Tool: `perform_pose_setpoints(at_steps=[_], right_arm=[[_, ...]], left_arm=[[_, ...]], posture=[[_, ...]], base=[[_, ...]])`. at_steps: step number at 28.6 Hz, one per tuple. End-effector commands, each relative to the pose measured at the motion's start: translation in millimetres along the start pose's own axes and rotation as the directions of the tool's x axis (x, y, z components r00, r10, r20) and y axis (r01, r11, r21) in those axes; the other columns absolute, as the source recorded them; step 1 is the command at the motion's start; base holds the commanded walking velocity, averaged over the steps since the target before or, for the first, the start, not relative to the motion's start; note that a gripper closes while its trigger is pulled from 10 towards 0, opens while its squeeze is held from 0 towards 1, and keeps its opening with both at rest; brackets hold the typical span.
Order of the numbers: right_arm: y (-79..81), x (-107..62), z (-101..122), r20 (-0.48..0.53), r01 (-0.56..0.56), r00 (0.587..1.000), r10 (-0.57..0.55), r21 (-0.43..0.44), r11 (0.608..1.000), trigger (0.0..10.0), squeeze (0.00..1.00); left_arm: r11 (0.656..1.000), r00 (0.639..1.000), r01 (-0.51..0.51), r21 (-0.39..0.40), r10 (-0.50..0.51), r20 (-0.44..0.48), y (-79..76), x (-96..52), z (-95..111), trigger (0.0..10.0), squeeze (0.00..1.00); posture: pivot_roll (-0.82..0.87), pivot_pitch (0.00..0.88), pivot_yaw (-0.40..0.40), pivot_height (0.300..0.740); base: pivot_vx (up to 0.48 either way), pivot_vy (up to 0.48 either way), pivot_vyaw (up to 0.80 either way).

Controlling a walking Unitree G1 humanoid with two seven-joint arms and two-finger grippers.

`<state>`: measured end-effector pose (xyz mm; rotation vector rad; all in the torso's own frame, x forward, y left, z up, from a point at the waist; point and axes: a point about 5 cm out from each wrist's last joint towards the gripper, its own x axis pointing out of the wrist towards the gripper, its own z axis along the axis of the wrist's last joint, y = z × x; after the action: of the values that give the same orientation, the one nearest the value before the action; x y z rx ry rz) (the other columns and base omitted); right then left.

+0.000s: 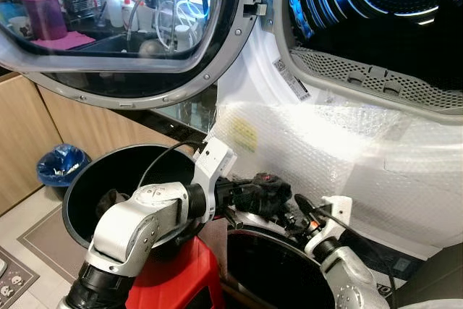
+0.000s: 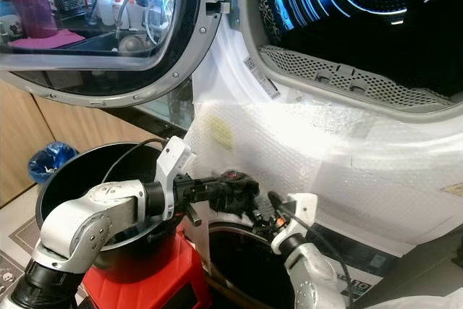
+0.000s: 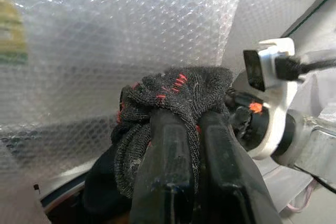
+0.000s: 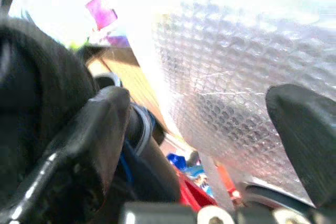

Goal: Clothes washing

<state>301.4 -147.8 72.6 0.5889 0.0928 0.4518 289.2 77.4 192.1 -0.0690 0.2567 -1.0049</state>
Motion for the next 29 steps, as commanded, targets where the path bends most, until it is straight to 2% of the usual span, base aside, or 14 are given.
perform_pose_setpoints(at_steps=[1,3,4,6,7,10,13,14,16,19,21,23,24,29], right_arm=[[12.7,-3.8,14.3,0.076,-0.175,0.983,0.167,0.118,0.977,10.0,0.0],[19.8,-11.4,12.7,0.055,-0.29,0.957,0.285,0.146,0.946,10.0,0.0],[19.7,-11.2,12.7,0.055,-0.289,0.957,0.284,0.146,0.946,10.0,0.0],[21.7,-24.5,3.6,-0.037,-0.383,0.919,0.393,0.151,0.911,10.0,0.0],[22.4,-34.2,-4.2,-0.116,-0.436,0.883,0.456,0.163,0.885,10.0,0.0],[19.2,-44.7,-14.6,-0.219,-0.453,0.85,0.479,0.161,0.877,10.0,0.0],[22.1,-49.0,-18.5,-0.261,-0.478,0.818,0.513,0.189,0.858,10.0,0.0],[27.0,-52.3,-22.1,-0.289,-0.512,0.782,0.552,0.206,0.834,10.0,0.0],[30.2,-53.9,-26.6,-0.316,-0.534,0.758,0.571,0.202,0.821,10.0,0.0],[28.6,-45.6,-30.7,-0.313,-0.497,0.794,0.521,0.158,0.853,10.0,0.0],[20.7,-34.7,-30.3,-0.284,-0.403,0.867,0.41,0.084,0.911,10.0,0.0],[18.1,-32.0,-29.0,-0.268,-0.379,0.885,0.381,0.063,0.923,10.0,0.0],[13.1,-28.1,-26.0,-0.238,-0.328,0.915,0.327,0.036,0.944,10.0,0.0],[4.8,-24.8,-22.5,-0.199,-0.248,0.949,0.247,0.018,0.969,10.0,0.0]], left_arm=[[1.0,1.0,-0.006,-0.014,0.006,-0.001,-1.1,2.6,1.0,0.0,0.0],[1.0,1.0,-0.019,-0.022,0.019,0.005,0.2,2.8,2.1,0.0,0.0],[1.0,1.0,-0.019,-0.022,0.019,0.005,0.2,2.8,2.2,0.0,0.0],[1.0,1.0,-0.018,-0.022,0.018,0.007,1.0,2.6,2.9,0.0,0.0],[1.0,1.0,-0.015,-0.023,0.015,0.007,1.0,2.6,3.0,0.0,0.0],[1.0,1.0,-0.005,-0.03,0.005,0.004,-1.0,4.1,2.0,0.0,0.0],[0.999,1.0,0.015,-0.042,-0.015,-0.002,-4.2,5.5,0.1,0.0,0.0],[0.998,0.999,0.034,-0.06,-0.035,-0.01,-7.0,6.7,-2.8,0.0,0.0],[0.996,0.998,0.051,-0.074,-0.052,-0.021,-9.8,8.3,-6.9,0.0,0.0],[0.993,0.996,0.079,-0.093,-0.082,-0.038,-15.2,10.9,-12.9,0.0,0.0],[0.991,0.995,0.082,-0.105,-0.087,-0.048,-17.6,12.5,-15.5,0.0,0.0],[0.99,0.995,0.083,-0.11,-0.089,-0.049,-18.2,12.6,-15.9,0.0,0.0],[0.99,0.994,0.089,-0.113,-0.095,-0.053,-19.4,12.6,-16.5,0.0,0.0],[0.988,0.993,0.09,-0.126,-0.1,-0.068,-20.6,12.8,-18.8,0.0,0.0]], posture=[[-0.01,0.045,-0.055,0.74],[-0.01,0.045,-0.055,0.74],[-0.01,0.045,-0.055,0.74],[-0.02,0.046,-0.055,0.74],[-0.02,0.046,-0.054,0.74],[-0.02,0.047,-0.053,0.74],[-0.01,0.048,-0.052,0.74],[-0.01,0.049,-0.05,0.74],[-0.01,0.05,-0.048,0.74],[-0.01,0.046,-0.046,0.74],[-0.01,0.041,-0.043,0.74],[-0.01,0.037,-0.039,0.74],[-0.01,0.037,-0.039,0.74],[-0.01,0.027,-0.035,0.74]], base=[[0.0,0.0,0.0],[0.0,0.0,0.0],[0.0,0.0,0.0],[0.0,0.0,0.0],[0.0,0.0,0.0],[0.0,0.0,0.0],[0.0,0.0,0.0],[0.0,0.0,0.0],[0.0,0.0,0.0],[0.0,0.0,0.0],[0.0,0.0,0.0],[0.0,0.0,0.0],[0.0,0.0,0.0],[0.0,0.0,0.0]])
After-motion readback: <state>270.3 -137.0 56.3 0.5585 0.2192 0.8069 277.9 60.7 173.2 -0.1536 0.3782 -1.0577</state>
